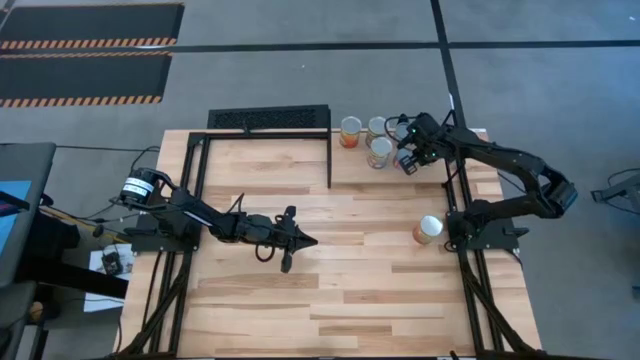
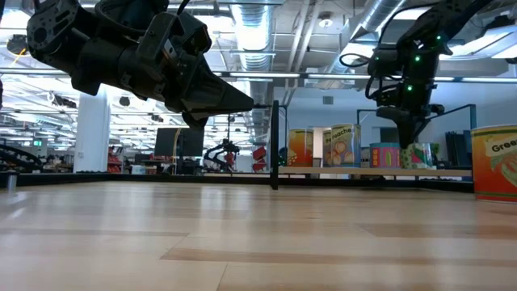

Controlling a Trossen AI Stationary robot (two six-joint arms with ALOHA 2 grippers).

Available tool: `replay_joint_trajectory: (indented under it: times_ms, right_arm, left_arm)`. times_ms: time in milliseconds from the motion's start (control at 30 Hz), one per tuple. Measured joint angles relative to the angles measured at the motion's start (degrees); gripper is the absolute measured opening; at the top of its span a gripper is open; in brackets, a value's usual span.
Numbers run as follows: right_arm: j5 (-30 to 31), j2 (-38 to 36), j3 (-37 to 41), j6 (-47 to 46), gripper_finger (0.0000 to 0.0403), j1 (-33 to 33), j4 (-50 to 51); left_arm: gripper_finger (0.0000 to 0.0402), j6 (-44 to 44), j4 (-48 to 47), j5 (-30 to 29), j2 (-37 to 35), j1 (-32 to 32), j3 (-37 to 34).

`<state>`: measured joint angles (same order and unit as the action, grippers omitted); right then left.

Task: Pick and place cans onto a shelf
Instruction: Put the light green can on the shelf, then put the red can on the shelf

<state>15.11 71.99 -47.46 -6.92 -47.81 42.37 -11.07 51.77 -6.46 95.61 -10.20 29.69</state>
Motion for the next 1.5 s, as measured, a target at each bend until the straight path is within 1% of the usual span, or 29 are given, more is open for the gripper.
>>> replay_joint_trajectory:
  times_ms: [233, 433, 633, 767, 833, 933, 1033, 1100, 1233, 1333, 1500]
  right_arm:
    - [-0.02, 0.00, 0.00, -0.07, 0.0085, 0.02, -0.57]
    - [0.00, -2.50, -1.20, 2.87, 0.0108, 0.60, 0.27]
    - [0.75, -10.56, -4.24, 3.70, 0.0099, 4.57, 7.19]
    - [1.95, -17.44, -4.26, 0.81, 0.0068, 10.24, 13.90]
    - [1.93, -20.83, -4.26, -2.29, 0.0045, 15.09, 17.25]
    - [1.99, -24.96, -4.26, -8.41, 0.0012, 25.09, 21.51]
    - [4.02, -27.36, -4.26, -16.92, 0.0012, 37.45, 25.07]
    - [6.36, -27.49, -4.26, -23.58, 0.0016, 45.94, 27.27]
    - [10.45, -25.05, -4.26, -35.57, 0.0010, 62.35, 29.30]
    - [11.18, -21.57, -4.24, -42.25, 0.0007, 73.17, 28.81]
    - [11.41, -14.54, -4.24, -55.75, 0.0024, 86.54, 31.32]
  left_arm:
    - [0.0002, -0.01, 0.10, 0.00, 0.00, 0.00, 0.02]
    - [0.0002, 0.02, 0.08, 0.00, 0.00, 0.00, 0.02]
    - [0.0002, 0.02, 0.24, 0.00, 0.00, 0.00, 0.02]
    - [0.0002, 0.02, 0.24, 0.00, 0.00, 0.00, 0.02]
    - [0.0002, 0.03, 0.24, -0.01, 0.00, 0.00, 0.02]
    - [0.0002, 0.03, 0.24, -0.02, 0.00, 0.00, 0.02]
    - [0.0002, 0.04, 0.24, -0.02, 0.00, 0.00, 0.02]
    - [0.0002, 0.04, 0.24, -0.02, 0.00, 0.00, 0.02]
    - [0.0002, 0.04, 0.24, -0.02, 0.00, 0.00, 0.02]
    - [0.0002, 0.04, 0.24, -0.02, 0.00, 0.00, 0.02]
    - [0.0002, 0.04, 2.00, 1.15, 0.00, 0.00, 0.02]
